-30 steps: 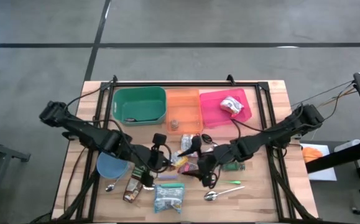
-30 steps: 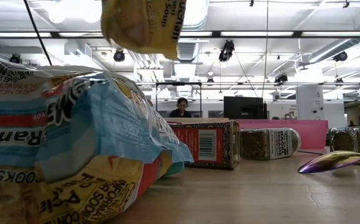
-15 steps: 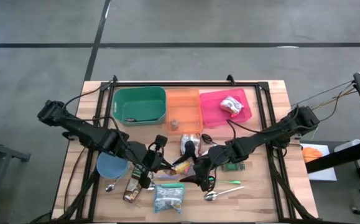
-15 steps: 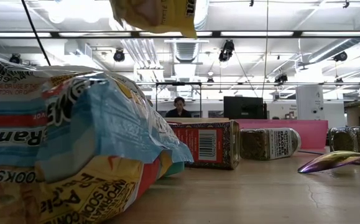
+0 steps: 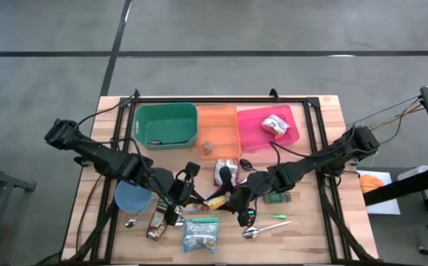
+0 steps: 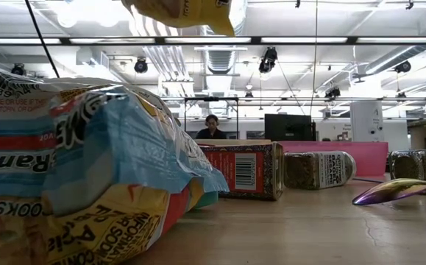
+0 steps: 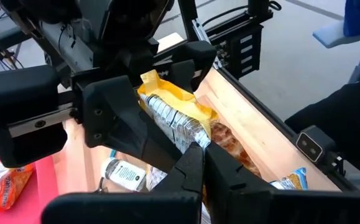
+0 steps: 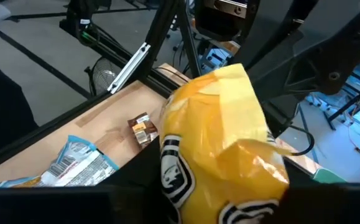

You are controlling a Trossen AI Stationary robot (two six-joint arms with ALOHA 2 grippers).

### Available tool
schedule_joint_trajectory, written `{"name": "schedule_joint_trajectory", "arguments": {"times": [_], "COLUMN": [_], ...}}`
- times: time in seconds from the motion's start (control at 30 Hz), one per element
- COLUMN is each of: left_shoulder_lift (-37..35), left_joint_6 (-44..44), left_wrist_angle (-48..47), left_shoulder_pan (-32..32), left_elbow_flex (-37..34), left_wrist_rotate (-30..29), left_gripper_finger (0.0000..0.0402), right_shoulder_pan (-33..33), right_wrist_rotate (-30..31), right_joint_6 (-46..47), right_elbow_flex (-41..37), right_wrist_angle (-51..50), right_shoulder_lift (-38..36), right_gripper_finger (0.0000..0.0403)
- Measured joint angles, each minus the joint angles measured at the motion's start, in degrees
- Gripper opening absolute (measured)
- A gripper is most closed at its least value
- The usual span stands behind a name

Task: Pick & Place Food Item
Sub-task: Put the yellow noodle pack into the pink bin

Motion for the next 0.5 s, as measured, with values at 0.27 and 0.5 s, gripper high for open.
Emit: {"name": "schedule_joint_trajectory", "arguments": {"times": [0.27,0.5], "left_shoulder_lift": [0.0,0.0], "left_joint_6": [-1.5,-5.4], "left_wrist_angle": [0.0,-0.2], "left_shoulder_pan": [0.0,0.0], "left_elbow_flex": [0.0,0.1], "left_wrist_rotate": [-0.2,-0.4], "left_gripper_finger": [0.0,0.0012], "right_shoulder_pan": [0.0,0.0], "right_wrist_rotate": [-0.1,-0.1], "right_joint_6": [-0.2,0.1], "right_elbow_flex": [0.0,0.0], "right_wrist_angle": [-0.2,-0.1], "right_shoulder_lift": [0.0,0.0], "right_gripper_finger": [0.0111,0.0112]}}
